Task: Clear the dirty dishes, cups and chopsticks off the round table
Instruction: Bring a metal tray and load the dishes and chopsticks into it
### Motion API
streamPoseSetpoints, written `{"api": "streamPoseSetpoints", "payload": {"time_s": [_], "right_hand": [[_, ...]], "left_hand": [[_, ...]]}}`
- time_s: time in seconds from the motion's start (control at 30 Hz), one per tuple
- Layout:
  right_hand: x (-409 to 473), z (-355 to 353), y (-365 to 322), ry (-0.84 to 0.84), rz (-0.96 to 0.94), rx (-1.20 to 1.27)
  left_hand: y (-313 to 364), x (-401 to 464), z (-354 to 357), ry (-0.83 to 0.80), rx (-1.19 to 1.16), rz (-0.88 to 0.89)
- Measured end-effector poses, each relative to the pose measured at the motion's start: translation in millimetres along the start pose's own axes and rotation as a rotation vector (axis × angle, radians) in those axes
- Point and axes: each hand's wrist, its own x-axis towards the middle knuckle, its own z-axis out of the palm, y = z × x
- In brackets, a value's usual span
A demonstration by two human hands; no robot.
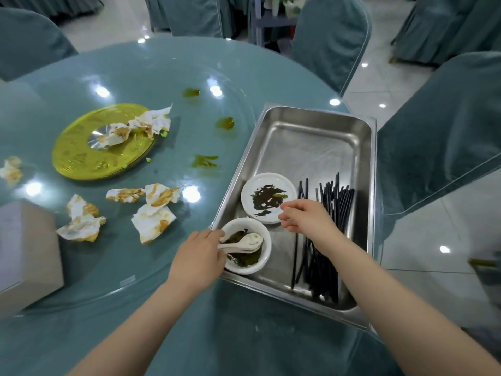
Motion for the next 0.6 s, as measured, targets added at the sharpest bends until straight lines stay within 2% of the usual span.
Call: {"api": "streamPoseSetpoints", "payload": {"time_s": [0.27, 0.43, 0.6], "right_hand": [[-32.2, 75.3, -49.8, -0.072, -0.113, -0.097], [-60.8, 165.0, -79.4, -0.193, -0.173, -0.148], [-91.3, 271.6, -106.3, -0.338, -0.199, -0.172]], "left_hand": [[-65.4, -56.3, -41.2, 0.127, -0.210, -0.055], [-131.6, -110.1, -77.1, 0.253, -0.302, -0.139], [-211.9, -167.0, -102.1, 0.413, -0.435, -0.310]]}}
